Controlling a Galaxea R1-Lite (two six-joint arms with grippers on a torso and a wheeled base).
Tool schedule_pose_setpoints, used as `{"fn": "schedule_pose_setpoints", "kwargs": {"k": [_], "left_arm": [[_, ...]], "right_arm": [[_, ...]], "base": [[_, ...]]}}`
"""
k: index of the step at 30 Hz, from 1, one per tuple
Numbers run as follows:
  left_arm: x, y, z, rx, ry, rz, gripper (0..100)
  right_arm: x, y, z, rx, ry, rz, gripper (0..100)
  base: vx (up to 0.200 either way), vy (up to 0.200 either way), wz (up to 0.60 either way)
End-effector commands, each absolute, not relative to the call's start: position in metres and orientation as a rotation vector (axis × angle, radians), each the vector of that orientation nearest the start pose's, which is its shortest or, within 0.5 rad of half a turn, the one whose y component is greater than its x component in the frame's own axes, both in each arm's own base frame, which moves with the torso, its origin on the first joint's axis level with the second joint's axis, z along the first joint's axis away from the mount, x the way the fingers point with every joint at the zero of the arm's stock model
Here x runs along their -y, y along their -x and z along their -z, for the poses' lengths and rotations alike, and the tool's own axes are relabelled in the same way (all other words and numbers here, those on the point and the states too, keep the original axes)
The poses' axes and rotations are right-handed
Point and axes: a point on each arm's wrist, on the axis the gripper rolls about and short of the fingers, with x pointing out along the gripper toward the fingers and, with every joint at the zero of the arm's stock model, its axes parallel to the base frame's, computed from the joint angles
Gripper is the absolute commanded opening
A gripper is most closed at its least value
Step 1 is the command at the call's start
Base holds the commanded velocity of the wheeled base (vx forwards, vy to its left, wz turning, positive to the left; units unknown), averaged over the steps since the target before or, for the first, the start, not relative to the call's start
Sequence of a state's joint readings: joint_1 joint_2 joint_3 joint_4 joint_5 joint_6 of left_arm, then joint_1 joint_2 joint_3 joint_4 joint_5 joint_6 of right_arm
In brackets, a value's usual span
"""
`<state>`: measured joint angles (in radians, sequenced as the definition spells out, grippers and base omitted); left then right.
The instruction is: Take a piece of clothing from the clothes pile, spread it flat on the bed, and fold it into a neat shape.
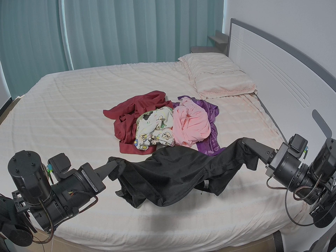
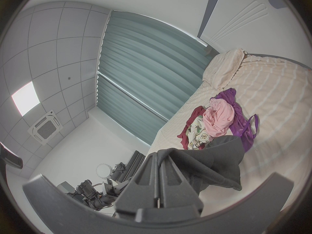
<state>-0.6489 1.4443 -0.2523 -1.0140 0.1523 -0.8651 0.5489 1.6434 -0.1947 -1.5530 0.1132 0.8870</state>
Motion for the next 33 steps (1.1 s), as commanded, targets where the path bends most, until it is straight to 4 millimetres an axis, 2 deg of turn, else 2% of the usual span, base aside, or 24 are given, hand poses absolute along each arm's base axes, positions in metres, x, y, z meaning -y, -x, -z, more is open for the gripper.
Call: {"fn": "schedule_pose_setpoints", "kwargs": {"k": [1,33], "left_arm": [[0.1164,-0.1591,-0.1449,-0.368,0.776,0.390,0],[0.1136,-0.1555,-0.1479,-0.353,0.777,0.396,0]], "right_arm": [[-0.1170,-0.1864,-0.1457,-0.193,-0.876,-0.664,0],[-0.1221,-0.1798,-0.1481,-0.193,-0.876,-0.696,0]], "base": [[0.000,0.200,0.00],[0.000,0.200,0.00]]}}
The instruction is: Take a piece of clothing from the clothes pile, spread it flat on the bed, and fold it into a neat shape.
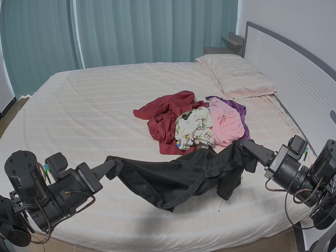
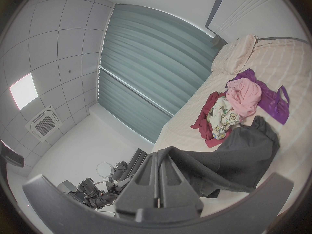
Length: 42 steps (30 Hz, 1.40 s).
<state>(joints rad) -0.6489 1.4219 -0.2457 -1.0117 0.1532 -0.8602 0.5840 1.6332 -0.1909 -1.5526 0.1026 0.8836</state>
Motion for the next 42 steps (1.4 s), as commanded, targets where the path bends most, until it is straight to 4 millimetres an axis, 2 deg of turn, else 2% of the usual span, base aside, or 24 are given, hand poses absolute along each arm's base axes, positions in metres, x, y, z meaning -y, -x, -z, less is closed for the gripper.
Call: {"fn": "schedule_pose_setpoints", "kwargs": {"k": [1,16,42], "left_arm": [[0.1137,-0.1556,-0.1483,-0.351,0.777,0.397,0],[0.1105,-0.1513,-0.1548,-0.323,0.790,0.413,0],[0.1109,-0.1508,-0.1511,-0.362,0.777,0.415,0]], "right_arm": [[-0.1221,-0.1798,-0.1483,-0.192,-0.876,-0.696,0],[-0.1243,-0.1724,-0.1495,-0.200,-0.874,-0.726,0],[-0.1247,-0.1718,-0.1485,-0.207,-0.872,-0.729,0]], "base": [[0.000,0.200,0.00],[0.000,0.200,0.00],[0.000,0.200,0.00]]}}
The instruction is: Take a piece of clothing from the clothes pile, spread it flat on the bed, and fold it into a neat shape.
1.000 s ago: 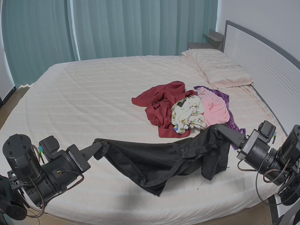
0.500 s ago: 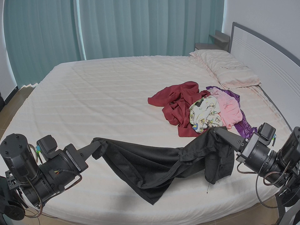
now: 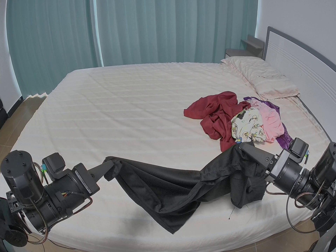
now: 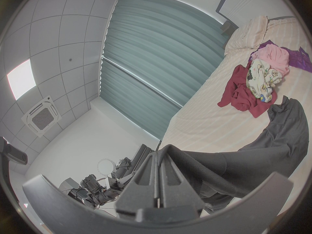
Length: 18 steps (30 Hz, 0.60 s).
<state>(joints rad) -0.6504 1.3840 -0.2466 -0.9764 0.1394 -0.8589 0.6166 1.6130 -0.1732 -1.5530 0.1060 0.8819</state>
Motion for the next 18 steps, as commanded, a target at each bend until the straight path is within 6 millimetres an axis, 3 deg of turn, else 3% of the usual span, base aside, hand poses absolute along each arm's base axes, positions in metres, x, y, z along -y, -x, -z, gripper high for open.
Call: {"fn": "schedule_pose_setpoints", "kwargs": {"k": [1,4,13,18], "left_arm": [[0.1109,-0.1505,-0.1514,-0.363,0.777,0.421,0],[0.1108,-0.1501,-0.1505,-0.371,0.775,0.426,0],[0.1104,-0.1490,-0.1494,-0.380,0.774,0.437,0],[0.1099,-0.1479,-0.1481,-0.387,0.773,0.437,0]], "right_arm": [[-0.1247,-0.1718,-0.1485,-0.207,-0.872,-0.729,0],[-0.1247,-0.1718,-0.1485,-0.207,-0.872,-0.729,0],[-0.1260,-0.1659,-0.1459,-0.214,-0.830,-0.746,0],[-0.1254,-0.1649,-0.1456,-0.216,-0.824,-0.750,0]], "base": [[0.000,0.200,0.00],[0.000,0.200,0.00],[0.000,0.000,0.00],[-0.200,0.000,0.00]]}}
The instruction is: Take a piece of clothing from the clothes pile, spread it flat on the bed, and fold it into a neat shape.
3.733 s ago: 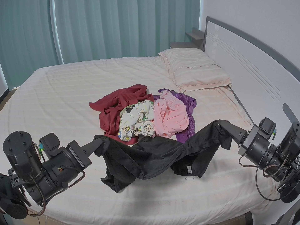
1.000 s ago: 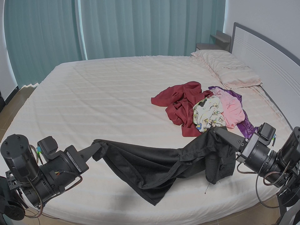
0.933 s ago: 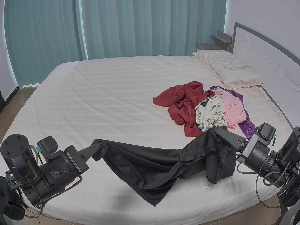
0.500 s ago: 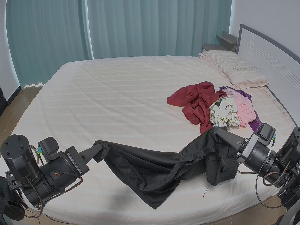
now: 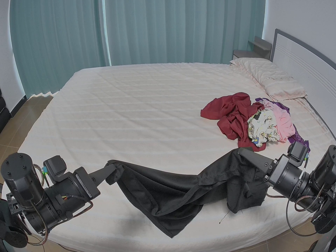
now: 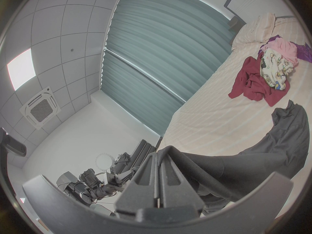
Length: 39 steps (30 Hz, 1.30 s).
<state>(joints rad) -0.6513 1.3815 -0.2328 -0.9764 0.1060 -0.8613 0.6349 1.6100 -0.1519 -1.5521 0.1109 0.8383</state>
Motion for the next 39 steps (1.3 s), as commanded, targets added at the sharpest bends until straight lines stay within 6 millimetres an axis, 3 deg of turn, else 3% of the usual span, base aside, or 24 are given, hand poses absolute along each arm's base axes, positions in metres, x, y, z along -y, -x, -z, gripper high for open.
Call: {"fn": "schedule_pose_setpoints", "kwargs": {"k": [1,5,11,15,22,25,26,27,29,32,35,38,39], "left_arm": [[0.110,-0.148,-0.148,-0.386,0.773,0.439,0],[0.110,-0.143,-0.152,-0.371,0.778,0.462,0],[0.098,-0.126,-0.167,-0.328,0.795,0.502,0],[0.094,-0.120,-0.178,-0.302,0.790,0.512,0],[0.079,-0.102,-0.203,-0.246,0.787,0.532,0],[0.073,-0.095,-0.212,-0.228,0.795,0.539,0],[0.067,-0.087,-0.223,-0.201,0.807,0.547,0],[0.067,-0.087,-0.223,-0.201,0.807,0.547,0],[0.061,-0.081,-0.239,-0.155,0.824,0.552,0],[0.060,-0.082,-0.250,-0.123,0.833,0.537,0],[0.059,-0.092,-0.268,-0.063,0.842,0.485,0],[0.067,-0.113,-0.261,-0.109,0.816,0.420,0],[0.067,-0.113,-0.261,-0.109,0.816,0.420,0]], "right_arm": [[-0.125,-0.164,-0.146,-0.214,-0.823,-0.750,0],[-0.120,-0.158,-0.152,-0.176,-0.801,-0.764,0],[-0.109,-0.141,-0.178,-0.034,-0.773,-0.850,0],[-0.108,-0.132,-0.182,-0.003,-0.743,-0.879,0],[-0.090,-0.107,-0.222,0.230,-0.775,-0.942,0],[-0.085,-0.101,-0.236,0.304,-0.793,-0.960,0],[-0.082,-0.098,-0.252,0.376,-0.807,-0.973,0],[-0.082,-0.098,-0.252,0.376,-0.807,-0.973,0],[-0.080,-0.100,-0.277,0.416,-0.817,-0.957,0],[-0.080,-0.110,-0.289,0.390,-0.817,-0.918,0],[-0.079,-0.143,-0.314,0.313,-0.860,-0.821,0],[-0.081,-0.180,-0.312,0.210,-0.831,-0.754,0],[-0.081,-0.180,-0.312,0.210,-0.831,-0.754,0]], "base": [[-0.200,0.000,0.00],[-0.200,0.000,0.00],[-0.200,0.000,0.00],[-0.200,0.000,0.00],[-0.200,0.000,0.00],[0.000,0.000,0.00],[0.000,0.000,0.00],[0.000,0.000,0.00],[0.000,0.000,0.00],[0.000,0.000,0.00],[0.000,0.000,0.00],[0.000,0.000,0.00],[0.000,0.000,0.00]]}}
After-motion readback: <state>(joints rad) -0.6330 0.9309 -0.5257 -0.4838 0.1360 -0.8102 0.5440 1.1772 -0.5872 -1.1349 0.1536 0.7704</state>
